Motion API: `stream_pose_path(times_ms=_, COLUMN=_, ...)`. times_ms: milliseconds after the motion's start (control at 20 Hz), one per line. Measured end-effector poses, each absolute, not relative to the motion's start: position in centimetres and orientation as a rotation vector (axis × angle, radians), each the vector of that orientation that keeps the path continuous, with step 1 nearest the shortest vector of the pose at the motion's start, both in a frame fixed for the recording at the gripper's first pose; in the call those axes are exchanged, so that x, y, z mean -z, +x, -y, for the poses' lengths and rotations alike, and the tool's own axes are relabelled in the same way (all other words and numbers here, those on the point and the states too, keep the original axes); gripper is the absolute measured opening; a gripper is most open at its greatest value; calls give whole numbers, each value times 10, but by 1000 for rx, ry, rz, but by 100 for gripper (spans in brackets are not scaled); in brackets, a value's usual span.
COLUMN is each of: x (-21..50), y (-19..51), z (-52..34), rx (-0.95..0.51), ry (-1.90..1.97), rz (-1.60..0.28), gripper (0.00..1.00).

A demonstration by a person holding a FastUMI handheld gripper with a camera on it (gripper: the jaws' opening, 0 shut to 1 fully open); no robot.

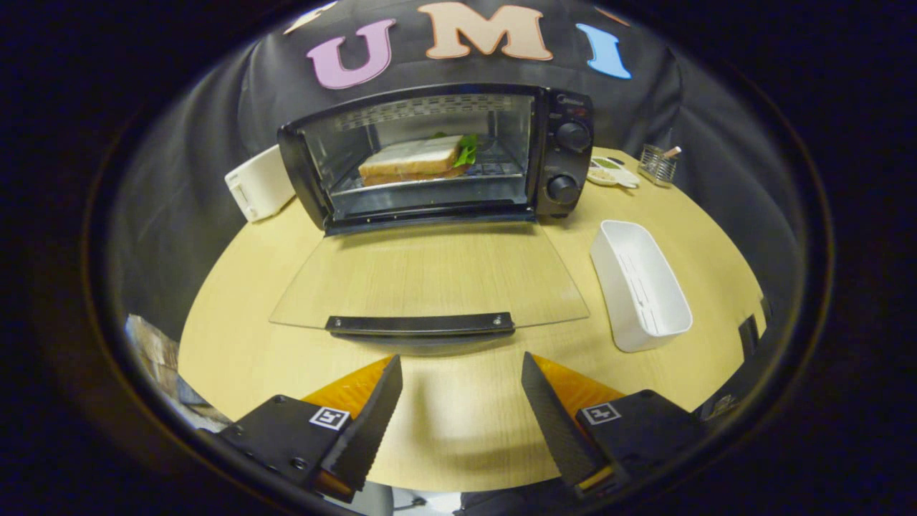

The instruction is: Open the toaster oven, put the food inside, and close the toaster oven door.

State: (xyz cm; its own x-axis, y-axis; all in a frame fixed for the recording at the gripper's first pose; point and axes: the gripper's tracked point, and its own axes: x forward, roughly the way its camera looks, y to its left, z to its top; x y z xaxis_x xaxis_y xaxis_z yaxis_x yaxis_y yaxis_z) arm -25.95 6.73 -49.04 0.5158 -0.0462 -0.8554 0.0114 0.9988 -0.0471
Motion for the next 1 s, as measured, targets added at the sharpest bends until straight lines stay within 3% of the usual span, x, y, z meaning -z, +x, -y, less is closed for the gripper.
stream_pose_path(times_ms=450, x=506, y=-250, z=-74, rx=-7, ry=-119, rz=-1042, gripper=100)
stream_pose_path(times_ms=1000, x=477, y=-236, z=-80, rx=-34, ry=-154, rz=-952, gripper=100)
